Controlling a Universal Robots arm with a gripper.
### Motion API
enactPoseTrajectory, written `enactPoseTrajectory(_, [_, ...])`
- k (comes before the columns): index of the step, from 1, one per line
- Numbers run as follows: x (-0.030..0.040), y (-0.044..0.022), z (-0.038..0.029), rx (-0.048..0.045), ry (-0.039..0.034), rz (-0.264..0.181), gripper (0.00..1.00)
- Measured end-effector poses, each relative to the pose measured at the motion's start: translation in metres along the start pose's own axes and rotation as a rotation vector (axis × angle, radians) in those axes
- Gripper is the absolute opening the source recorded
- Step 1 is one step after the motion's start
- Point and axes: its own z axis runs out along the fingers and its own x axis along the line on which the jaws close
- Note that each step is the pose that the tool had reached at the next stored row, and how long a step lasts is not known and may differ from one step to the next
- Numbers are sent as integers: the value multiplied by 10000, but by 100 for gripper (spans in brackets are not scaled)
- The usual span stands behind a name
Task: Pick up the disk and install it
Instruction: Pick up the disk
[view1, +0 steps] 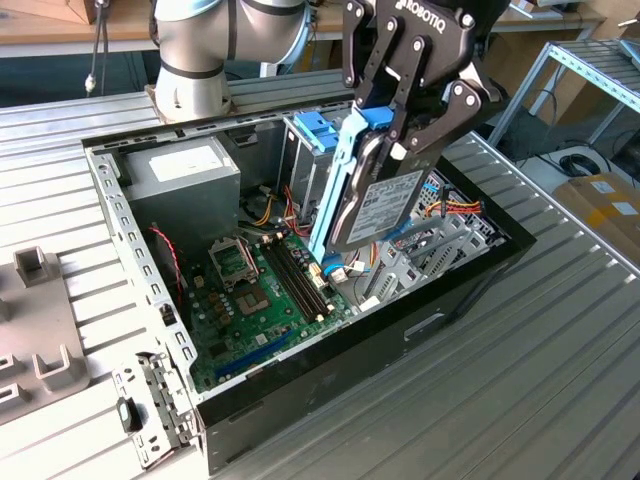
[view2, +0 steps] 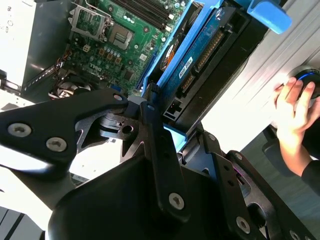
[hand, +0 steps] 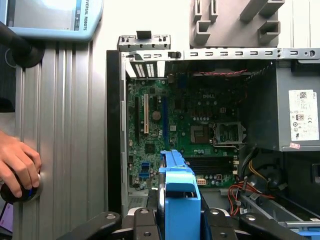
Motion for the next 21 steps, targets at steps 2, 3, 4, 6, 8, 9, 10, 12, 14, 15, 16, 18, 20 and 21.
enactPoseTrajectory(2, [4,-9,0,0,0,0,37])
enactPoseTrajectory(3, [8,-13,0,1,0,0,37])
enactPoseTrajectory(4, [11,-17,1,1,-1,0,37])
enactPoseTrajectory(6, [18,-26,0,0,0,0,37])
enactPoseTrajectory(8, [28,-34,0,1,-1,0,37])
enactPoseTrajectory(9, [35,-37,0,1,-3,0,37])
enactPoseTrajectory(10, [41,-40,0,0,-14,-1,37])
enactPoseTrajectory(12, [61,-47,0,0,-99,-4,37])
enactPoseTrajectory(14, [77,-53,0,0,-202,-9,37])
enactPoseTrajectory(15, [91,-59,-1,-1,-285,-13,37])
enactPoseTrajectory(16, [99,-63,0,-1,-331,-14,37])
enactPoseTrajectory(18, [116,-72,0,0,-390,-17,37])
enactPoseTrajectory(20, [131,-78,0,-1,-392,-17,37])
enactPoseTrajectory(21, [137,-81,1,-1,-392,-17,37])
